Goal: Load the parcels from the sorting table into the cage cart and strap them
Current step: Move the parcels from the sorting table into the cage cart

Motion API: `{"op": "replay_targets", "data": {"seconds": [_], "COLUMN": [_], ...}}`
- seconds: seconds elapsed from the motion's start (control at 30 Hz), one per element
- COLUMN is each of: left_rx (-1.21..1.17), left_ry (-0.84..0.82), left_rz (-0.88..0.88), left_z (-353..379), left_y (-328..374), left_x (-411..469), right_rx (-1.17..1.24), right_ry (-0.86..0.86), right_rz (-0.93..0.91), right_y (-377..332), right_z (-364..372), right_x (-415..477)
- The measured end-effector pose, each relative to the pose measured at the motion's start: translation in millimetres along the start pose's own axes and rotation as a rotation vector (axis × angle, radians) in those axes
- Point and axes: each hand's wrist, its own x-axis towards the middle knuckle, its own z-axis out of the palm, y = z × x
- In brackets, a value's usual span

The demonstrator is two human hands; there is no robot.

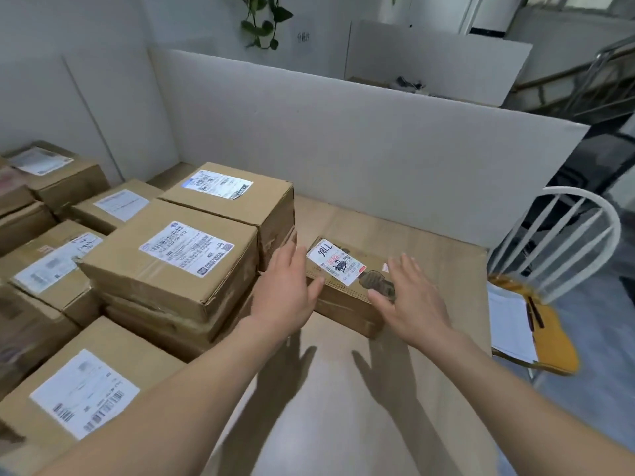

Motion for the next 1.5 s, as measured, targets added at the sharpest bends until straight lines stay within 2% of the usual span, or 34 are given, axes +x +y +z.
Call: {"op": "replay_targets", "data": {"seconds": [0.33, 0.47, 0.57, 0.7, 1.07, 1.23, 1.5], "left_rx": [-0.087, -0.137, -0.234, -0.332, -0.416, -0.453, -0.383], "left_ry": [-0.202, -0.234, -0.223, -0.226, -0.295, -0.098, 0.334], "left_rz": [-0.284, -0.332, -0.338, -0.341, -0.193, -0.073, 0.065], "left_z": [102.0, 117.0, 121.1, 116.4, 67.3, 18.0, -112.4], "left_y": [7.6, 4.9, 1.4, 1.6, 14.2, 25.5, 68.7], "left_x": [23.7, 23.8, 15.9, -22.2, -198.8, -236.3, -235.0], "right_rx": [-0.099, -0.046, 0.173, 0.393, 0.607, 0.663, 0.678], "right_ry": [-0.24, -0.33, -0.394, -0.387, -0.278, -0.075, 0.255], "right_rz": [-0.092, -0.023, 0.036, 0.108, 0.302, 0.241, -0.074], "right_y": [49.2, 53.5, 47.4, 32.0, -8.4, -39.5, -89.9], "right_z": [70.4, 76.0, 78.9, 81.7, 72.5, 30.8, -89.3], "right_x": [108.6, 110.0, 78.8, 8.7, -188.1, -225.6, -221.3]}}
